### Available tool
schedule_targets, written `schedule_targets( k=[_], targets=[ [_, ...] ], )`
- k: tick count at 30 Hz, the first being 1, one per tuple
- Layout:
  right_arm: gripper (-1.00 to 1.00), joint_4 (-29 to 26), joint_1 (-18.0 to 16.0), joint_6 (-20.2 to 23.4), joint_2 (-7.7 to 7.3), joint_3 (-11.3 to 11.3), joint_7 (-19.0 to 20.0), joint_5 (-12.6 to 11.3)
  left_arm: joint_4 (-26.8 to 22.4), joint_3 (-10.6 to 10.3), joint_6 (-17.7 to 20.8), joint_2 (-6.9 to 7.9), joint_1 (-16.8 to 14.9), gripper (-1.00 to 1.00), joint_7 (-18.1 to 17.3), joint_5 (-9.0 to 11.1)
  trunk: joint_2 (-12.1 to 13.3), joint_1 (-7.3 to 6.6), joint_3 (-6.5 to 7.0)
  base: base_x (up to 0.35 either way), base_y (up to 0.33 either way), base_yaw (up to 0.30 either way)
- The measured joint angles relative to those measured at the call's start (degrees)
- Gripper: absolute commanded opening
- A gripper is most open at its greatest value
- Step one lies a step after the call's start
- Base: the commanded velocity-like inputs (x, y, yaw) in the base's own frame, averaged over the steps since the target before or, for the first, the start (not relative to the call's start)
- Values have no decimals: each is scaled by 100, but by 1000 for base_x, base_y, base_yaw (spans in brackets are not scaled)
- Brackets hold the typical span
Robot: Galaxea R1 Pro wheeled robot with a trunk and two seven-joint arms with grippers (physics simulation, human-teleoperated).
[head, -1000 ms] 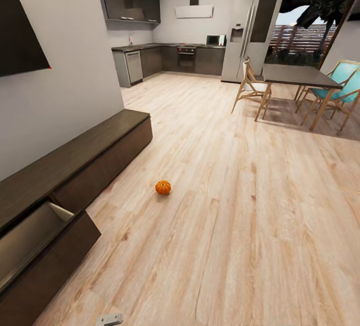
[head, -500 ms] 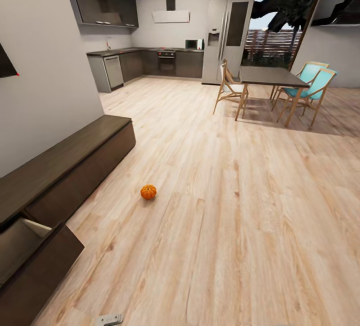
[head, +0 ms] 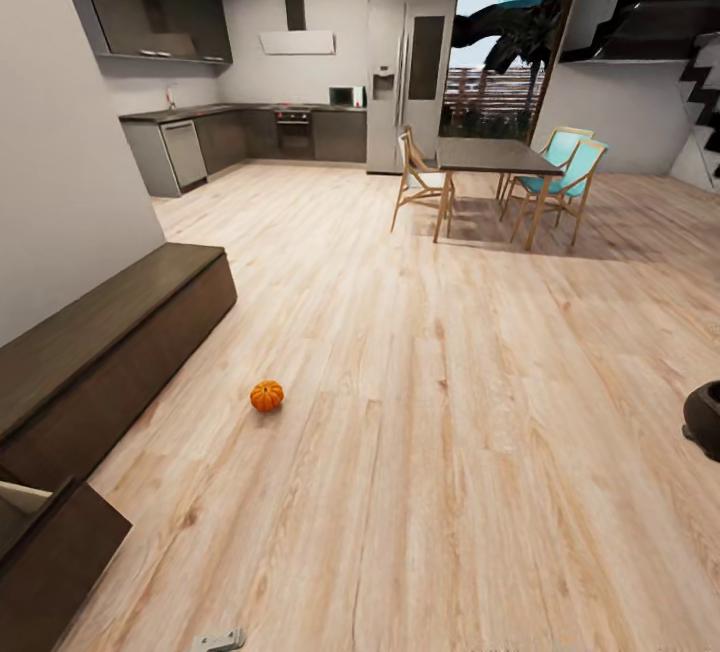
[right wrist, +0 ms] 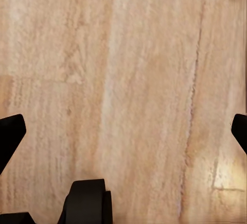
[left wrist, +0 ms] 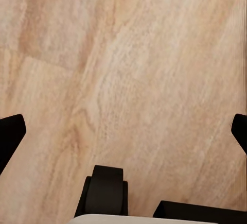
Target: Place each of the two pumpkins and all three candles from the living room inside a cabinet in the living room (use any cabinet), then make sure every cabinet is closed, and position the cauldron so it is next to a table in the living room.
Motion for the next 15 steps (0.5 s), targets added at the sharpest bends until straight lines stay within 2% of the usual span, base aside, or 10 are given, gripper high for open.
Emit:
schedule_targets(
  k=[8,15],
  targets=[
    [100,0,0,1,5,0,0,0,2,0,0,-2,0,100,0,-6,0,0,55,65,0,-238],
    [100,0,0,1,5,0,0,0,5,0,0,0,0,100,1,-9,0,0,103,260,39,-238]
  ],
)
